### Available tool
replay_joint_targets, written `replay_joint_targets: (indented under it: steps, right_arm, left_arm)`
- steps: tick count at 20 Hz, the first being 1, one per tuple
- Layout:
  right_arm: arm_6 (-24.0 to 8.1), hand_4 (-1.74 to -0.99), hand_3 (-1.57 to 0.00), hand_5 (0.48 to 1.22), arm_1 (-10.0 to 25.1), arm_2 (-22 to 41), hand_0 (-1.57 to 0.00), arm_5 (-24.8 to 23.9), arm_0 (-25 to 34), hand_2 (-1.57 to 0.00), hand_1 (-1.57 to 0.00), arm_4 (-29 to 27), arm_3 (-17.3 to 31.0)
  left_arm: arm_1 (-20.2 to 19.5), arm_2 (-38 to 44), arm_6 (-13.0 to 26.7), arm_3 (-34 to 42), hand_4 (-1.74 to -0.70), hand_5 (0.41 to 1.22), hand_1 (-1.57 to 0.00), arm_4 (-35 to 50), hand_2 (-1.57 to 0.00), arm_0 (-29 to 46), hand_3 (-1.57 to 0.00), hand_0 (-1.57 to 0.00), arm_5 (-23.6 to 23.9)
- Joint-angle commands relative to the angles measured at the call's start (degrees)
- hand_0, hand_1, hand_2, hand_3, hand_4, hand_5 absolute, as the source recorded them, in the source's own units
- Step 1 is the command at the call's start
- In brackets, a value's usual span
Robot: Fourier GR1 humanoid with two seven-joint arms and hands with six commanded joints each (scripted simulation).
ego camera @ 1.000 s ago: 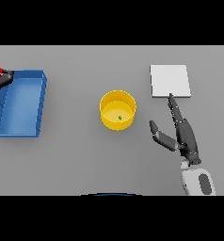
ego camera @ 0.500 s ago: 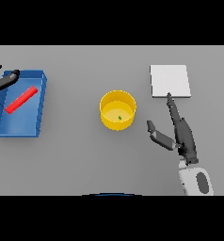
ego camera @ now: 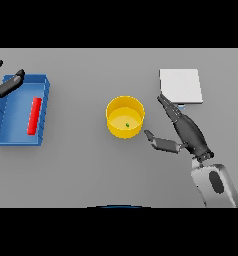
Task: Pick up the red beaker and tilt it to pour out 1 green nut into yellow bowl. Pick up the yellow bowl and place it on the metallic measuring scale.
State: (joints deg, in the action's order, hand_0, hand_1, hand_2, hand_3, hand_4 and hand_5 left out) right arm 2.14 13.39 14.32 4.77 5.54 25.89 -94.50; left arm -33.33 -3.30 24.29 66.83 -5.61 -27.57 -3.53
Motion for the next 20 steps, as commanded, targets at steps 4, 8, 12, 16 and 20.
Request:
replay_joint_targets:
  steps: [4, 8, 12, 16, 20]
  right_arm:
    - [0.7, -1.142, 0.00, 0.627, 5.5, 5.9, 0.00, 4.1, 7.3, 0.00, 0.00, 9.5, 3.7]
    - [4.4, -1.162, 0.00, 0.637, 8.7, 11.4, 0.00, 8.6, 15.6, 0.00, 0.00, 15.3, 7.7]
    - [6.5, -1.156, 0.00, 0.642, 8.6, 15.8, 0.00, 11.2, 21.6, 0.00, 0.00, 19.2, 13.8]
    - [9.7, -1.157, 0.00, 0.644, 8.6, 18.9, 0.00, 13.9, 25.8, 0.00, 0.00, 20.9, 19.2]
    - [9.6, -1.159, 0.00, 0.663, 7.2, 22.0, 0.00, 17.6, 30.1, 0.00, 0.00, 22.7, 22.9]
  left_arm:
    - [0.4, -0.1, 0.8, -0.3, -0.81, 0.687, -0.01, 0.0, -0.01, 0.1, -0.01, -0.01, 0.0]
    - [0.2, 0.1, 0.6, 0.2, -0.81, 0.689, 0.00, 0.3, 0.00, 0.5, 0.00, 0.00, -0.4]
    - [-0.5, 0.8, -0.1, 0.4, -0.81, 0.692, 0.00, 1.2, 0.00, 0.9, 0.00, 0.00, -1.2]
    - [-0.2, 0.4, 0.4, 0.2, -0.81, 0.696, 0.00, 0.8, 0.00, 0.5, 0.00, 0.00, -1.3]
    - [-0.8, 1.0, 0.0, -0.1, -0.81, 0.701, 0.00, 0.9, 0.00, 0.3, 0.00, 0.00, -1.3]
